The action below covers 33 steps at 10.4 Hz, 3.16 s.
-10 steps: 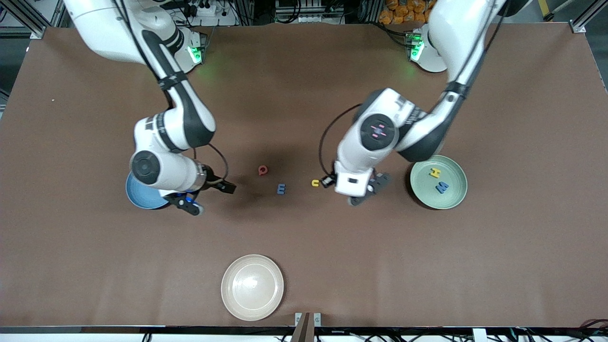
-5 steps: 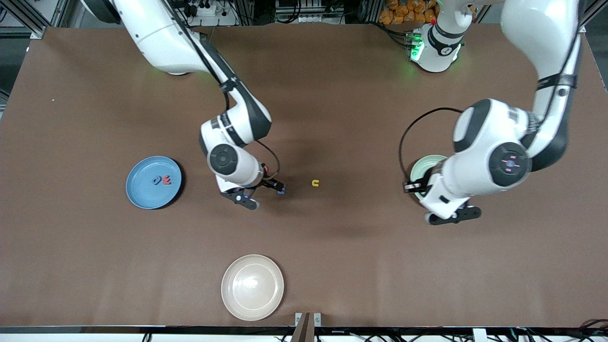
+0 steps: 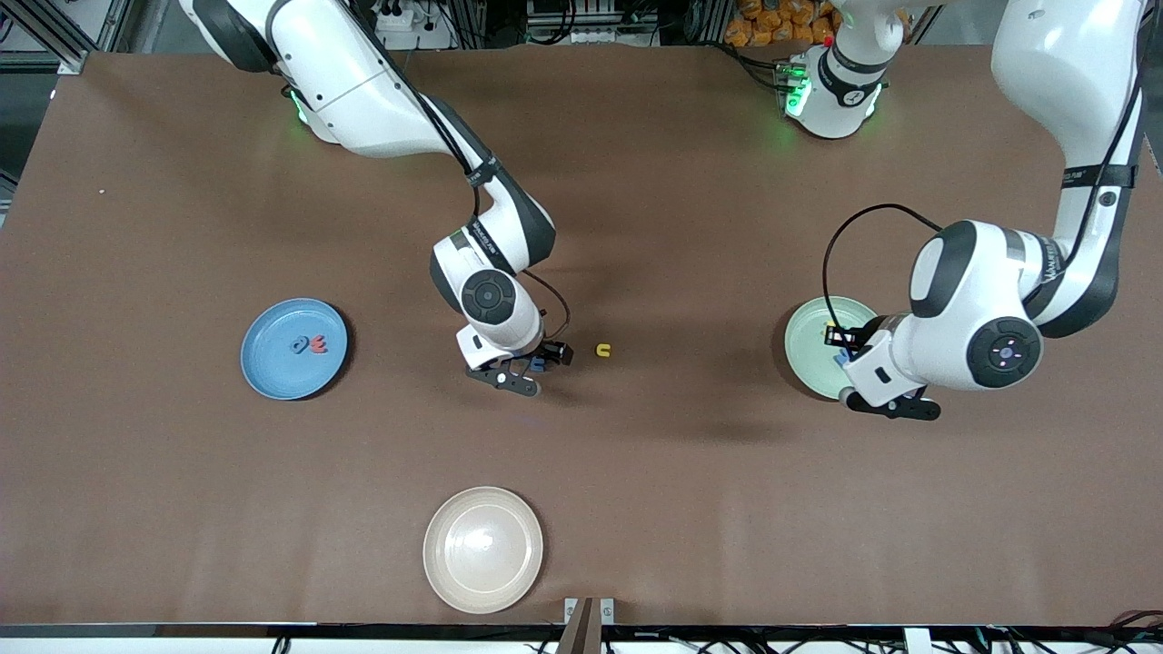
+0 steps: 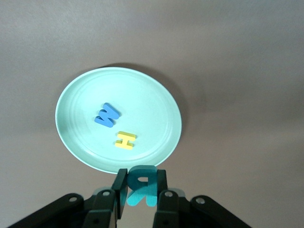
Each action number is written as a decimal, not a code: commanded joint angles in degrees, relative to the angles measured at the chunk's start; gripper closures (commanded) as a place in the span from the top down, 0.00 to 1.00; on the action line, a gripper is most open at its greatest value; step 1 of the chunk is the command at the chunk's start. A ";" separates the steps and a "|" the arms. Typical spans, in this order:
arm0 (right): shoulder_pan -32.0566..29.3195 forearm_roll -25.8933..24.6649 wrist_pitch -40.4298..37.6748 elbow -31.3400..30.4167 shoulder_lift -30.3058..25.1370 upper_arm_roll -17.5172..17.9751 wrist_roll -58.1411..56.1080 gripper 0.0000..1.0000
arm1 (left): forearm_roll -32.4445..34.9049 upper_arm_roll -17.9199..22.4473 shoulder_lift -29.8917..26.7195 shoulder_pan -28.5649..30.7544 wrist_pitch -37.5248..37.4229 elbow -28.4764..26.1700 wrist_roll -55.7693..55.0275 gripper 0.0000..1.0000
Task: Sort upper and lower case letters into plates
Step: 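Carry the teal R toward the green plate while the right gripper reaches, then release the R into the green plate while the right gripper grasps blue m, then drop the blue m in the blue plate while the left gripper reaches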
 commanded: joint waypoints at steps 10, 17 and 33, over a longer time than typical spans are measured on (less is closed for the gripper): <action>0.91 -4.01 2.35 2.00 2.20 -0.37 0.34 0.81 | 6.09 0.83 0.85 1.23 18.27 -12.76 2.90 1.00; 0.91 -3.75 2.44 2.00 2.20 -0.37 0.25 0.09 | 3.89 -0.66 -1.78 -4.31 11.17 -5.21 -2.19 1.00; -26.32 5.56 -28.14 0.26 -13.69 1.30 -26.18 0.00 | 3.79 -6.64 5.13 -25.21 28.80 2.96 -16.54 1.00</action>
